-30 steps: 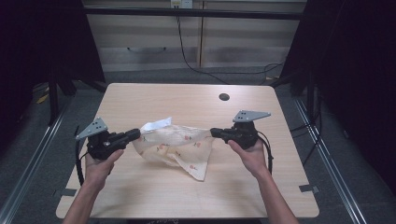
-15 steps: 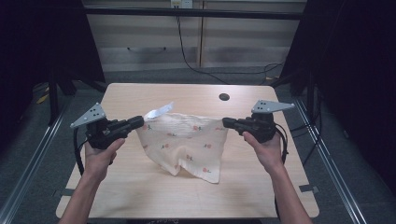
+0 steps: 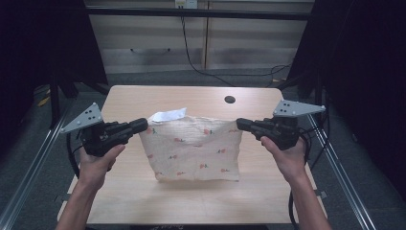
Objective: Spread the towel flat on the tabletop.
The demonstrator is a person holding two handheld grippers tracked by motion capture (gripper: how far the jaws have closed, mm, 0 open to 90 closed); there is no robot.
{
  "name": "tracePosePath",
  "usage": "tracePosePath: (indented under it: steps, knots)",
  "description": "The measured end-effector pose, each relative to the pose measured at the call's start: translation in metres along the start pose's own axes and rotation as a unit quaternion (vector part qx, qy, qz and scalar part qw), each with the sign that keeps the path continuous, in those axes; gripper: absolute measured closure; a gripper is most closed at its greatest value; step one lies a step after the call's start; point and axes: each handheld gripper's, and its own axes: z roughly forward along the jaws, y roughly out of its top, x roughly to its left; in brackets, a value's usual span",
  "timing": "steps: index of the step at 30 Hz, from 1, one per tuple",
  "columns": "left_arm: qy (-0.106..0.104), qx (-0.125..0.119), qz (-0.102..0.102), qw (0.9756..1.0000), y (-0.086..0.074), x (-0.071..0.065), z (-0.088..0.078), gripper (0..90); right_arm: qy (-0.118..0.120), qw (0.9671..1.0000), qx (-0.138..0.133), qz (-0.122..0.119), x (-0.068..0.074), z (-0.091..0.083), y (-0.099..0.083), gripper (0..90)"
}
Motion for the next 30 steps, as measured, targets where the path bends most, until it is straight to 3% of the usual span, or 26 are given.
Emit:
tracePosePath:
  steps: [7,8,10,14,16,17,18,20,22,23,26,27,30]
  knots:
    - [-0.005,-0.01,-0.001,0.9999,0.0,-0.008,-0.011,85.8,0.006,0.9997,-0.003,-0.022,0.02,-0.014,0.007,89.5]
    - [-0.002,-0.009,-0.001,1.0,0.0,-0.011,-0.013,85.8,0.003,0.9994,0.002,-0.033,0.029,-0.019,0.006,89.5]
    - [-0.007,-0.008,0.012,0.9999,0.0,-0.017,-0.016,85.8,0.005,0.9993,-0.001,-0.036,0.035,-0.024,0.005,89.5]
    - [-0.006,-0.006,0.014,0.9999,0.004,-0.024,-0.018,85.8,0.005,0.9993,-0.007,-0.035,0.04,-0.03,0.004,89.5]
    - [-0.005,0.0,0.013,0.9999,0.003,-0.022,-0.015,85.8,-0.002,0.9996,-0.009,-0.026,0.035,-0.031,-0.001,89.5]
    - [-0.001,0.015,-0.002,0.9999,-0.001,-0.012,-0.007,85.8,-0.007,0.9998,-0.006,-0.02,0.03,-0.029,-0.003,89.5]
    - [-0.001,0.015,-0.002,0.9999,-0.001,-0.012,-0.007,85.8,-0.007,0.9998,-0.006,-0.02,0.03,-0.029,-0.003,89.5]
    - [-0.009,0.028,-0.029,0.9991,-0.014,0.005,0.011,85.8,-0.022,0.9997,0.008,-0.003,0.013,-0.019,-0.017,89.5]
    - [-0.008,0.034,-0.033,0.9988,-0.019,0.011,0.018,85.8,-0.025,0.9996,0.007,-0.009,0.006,-0.015,-0.023,89.5]
    - [0.005,0.052,-0.034,0.9981,-0.024,0.017,0.025,85.8,-0.023,0.9996,0.009,-0.01,-0.002,-0.01,-0.029,89.5]
    - [0.006,0.061,-0.055,0.9966,-0.037,0.029,0.04,85.8,-0.032,0.9986,0.033,0.027,-0.031,0.011,-0.055,89.4]
    - [0.011,0.07,-0.065,0.9954,-0.046,0.036,0.048,85.7,-0.033,0.9981,0.039,0.034,-0.035,0.016,-0.06,89.5]
    - [0.028,0.088,-0.07,0.9932,-0.061,0.046,0.061,85.7,-0.035,0.9971,0.051,0.044,-0.045,0.03,-0.07,89.5]
